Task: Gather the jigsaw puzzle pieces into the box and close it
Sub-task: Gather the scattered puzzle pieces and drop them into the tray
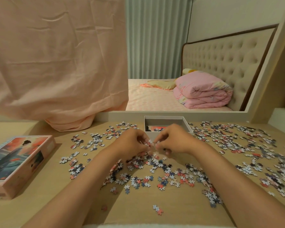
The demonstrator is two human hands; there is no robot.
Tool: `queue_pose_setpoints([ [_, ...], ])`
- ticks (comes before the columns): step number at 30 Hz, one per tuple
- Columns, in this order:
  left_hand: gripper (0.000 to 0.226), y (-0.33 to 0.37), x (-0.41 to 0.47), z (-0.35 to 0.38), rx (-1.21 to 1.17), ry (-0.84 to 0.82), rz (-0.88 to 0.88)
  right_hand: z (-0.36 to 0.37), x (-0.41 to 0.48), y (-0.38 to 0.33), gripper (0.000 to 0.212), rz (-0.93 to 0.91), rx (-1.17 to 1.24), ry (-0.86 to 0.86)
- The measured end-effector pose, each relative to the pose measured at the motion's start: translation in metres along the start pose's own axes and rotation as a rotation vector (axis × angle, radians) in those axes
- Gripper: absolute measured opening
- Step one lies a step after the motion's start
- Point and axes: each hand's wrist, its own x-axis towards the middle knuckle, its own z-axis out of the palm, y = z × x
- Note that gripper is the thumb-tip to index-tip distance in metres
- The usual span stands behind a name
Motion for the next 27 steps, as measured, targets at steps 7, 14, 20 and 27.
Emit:
queue_pose_setpoints([
  [7, 0.011, 0.034, 0.053, -0.011, -0.146, 0.176, 0.065, -0.041, 0.021, 0.013, 0.005, -0.080, 0.047, 0.428],
  [14, 0.014, 0.031, 0.095, 0.014, 0.120, 0.122, 0.085, -0.032, 0.042, 0.038, 0.021, -0.018, -0.163, 0.325],
  [20, 0.033, 0.015, 0.088, 0.018, 0.363, 0.116, 0.127, -0.031, 0.047, 0.045, 0.026, -0.038, -0.232, 0.343],
  [27, 0.035, -0.003, 0.073, 0.022, 0.381, 0.095, 0.165, -0.025, 0.043, 0.043, 0.014, -0.010, -0.308, 0.426],
])
